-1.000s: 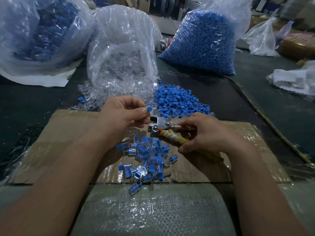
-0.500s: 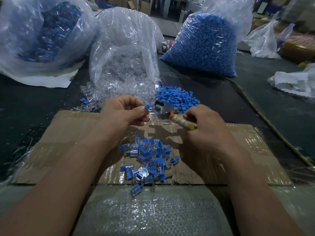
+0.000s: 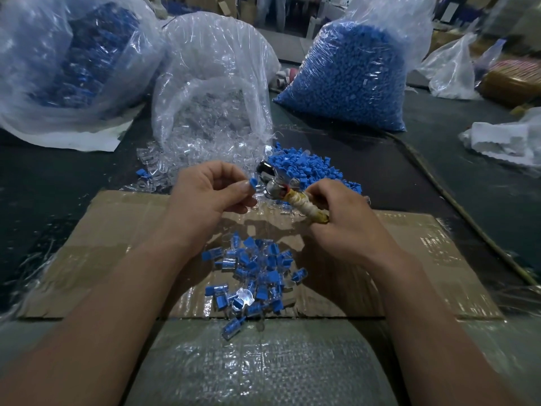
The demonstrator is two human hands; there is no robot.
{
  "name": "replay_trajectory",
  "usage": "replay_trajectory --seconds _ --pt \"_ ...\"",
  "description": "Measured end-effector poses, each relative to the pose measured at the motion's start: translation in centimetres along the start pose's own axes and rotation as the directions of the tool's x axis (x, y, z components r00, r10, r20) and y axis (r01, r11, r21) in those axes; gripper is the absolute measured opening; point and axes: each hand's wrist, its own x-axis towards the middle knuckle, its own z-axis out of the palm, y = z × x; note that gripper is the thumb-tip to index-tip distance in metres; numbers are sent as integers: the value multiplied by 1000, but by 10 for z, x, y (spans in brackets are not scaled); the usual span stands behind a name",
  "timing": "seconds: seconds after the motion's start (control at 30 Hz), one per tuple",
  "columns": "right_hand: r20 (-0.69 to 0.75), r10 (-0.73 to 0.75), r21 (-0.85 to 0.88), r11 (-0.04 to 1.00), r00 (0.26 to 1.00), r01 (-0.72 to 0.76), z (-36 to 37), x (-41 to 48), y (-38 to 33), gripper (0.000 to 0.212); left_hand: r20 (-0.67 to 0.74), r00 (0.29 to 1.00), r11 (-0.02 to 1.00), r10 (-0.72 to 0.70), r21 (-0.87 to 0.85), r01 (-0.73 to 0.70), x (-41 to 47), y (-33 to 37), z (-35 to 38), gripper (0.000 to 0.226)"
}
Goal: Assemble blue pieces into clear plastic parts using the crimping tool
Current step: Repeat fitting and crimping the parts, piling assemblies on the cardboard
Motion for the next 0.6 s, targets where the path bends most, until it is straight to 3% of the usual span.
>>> replay_trajectory --seconds 0.6 --pt "66 -32 -52 998 997 36 -1 -3 -8 24 -2 999 996 48 71 -48 -5 2 3 19"
